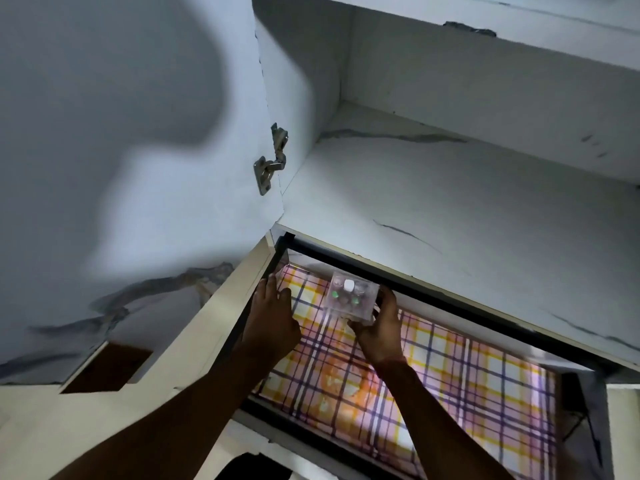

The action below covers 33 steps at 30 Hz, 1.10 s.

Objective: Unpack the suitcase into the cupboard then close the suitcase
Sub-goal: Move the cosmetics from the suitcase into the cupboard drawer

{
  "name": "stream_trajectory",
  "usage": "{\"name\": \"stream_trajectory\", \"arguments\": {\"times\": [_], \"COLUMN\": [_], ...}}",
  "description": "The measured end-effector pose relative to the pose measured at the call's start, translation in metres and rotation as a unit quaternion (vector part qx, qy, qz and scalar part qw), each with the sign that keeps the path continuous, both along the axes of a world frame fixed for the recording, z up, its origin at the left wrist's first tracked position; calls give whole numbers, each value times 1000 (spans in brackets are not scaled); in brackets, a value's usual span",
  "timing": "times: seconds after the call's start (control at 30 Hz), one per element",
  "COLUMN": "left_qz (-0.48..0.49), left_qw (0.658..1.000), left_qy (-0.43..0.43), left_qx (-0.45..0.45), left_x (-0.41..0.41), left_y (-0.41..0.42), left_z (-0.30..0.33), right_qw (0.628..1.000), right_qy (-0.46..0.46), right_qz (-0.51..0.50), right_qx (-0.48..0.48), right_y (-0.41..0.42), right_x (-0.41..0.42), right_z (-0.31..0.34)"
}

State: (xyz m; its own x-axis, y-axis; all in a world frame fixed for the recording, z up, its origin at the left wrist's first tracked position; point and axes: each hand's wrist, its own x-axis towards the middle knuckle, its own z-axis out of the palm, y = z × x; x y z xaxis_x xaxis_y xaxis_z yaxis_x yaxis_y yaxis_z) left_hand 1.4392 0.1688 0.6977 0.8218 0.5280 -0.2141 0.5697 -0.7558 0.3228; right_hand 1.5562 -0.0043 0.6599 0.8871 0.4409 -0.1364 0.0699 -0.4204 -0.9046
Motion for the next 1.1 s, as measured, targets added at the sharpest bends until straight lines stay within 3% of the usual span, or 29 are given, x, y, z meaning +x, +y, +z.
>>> {"name": "stream_trajectory", "arguments": {"times": [0.2,0.4,0.77,1.1], "left_qz": [0,-12,-6,-46], "left_qw": [1000,1000,995,996], "left_qy": [-3,-9,-52,-36], "left_qx": [6,-10,-80,-63], "left_x": [-4,-19,-28,-34], "left_y": [-4,1,8,21], "left_z": [-8,-19,-20,-24], "right_qw": [993,987,989,992], "right_qy": [7,-10,9,35], "right_qz": [-107,-135,-107,-83], "right_qx": [-56,-83,-105,-87], "right_y": [16,34,79,125], "right_x": [-27,-23,-32,-42], "right_z": [-6,-9,1,3]}}
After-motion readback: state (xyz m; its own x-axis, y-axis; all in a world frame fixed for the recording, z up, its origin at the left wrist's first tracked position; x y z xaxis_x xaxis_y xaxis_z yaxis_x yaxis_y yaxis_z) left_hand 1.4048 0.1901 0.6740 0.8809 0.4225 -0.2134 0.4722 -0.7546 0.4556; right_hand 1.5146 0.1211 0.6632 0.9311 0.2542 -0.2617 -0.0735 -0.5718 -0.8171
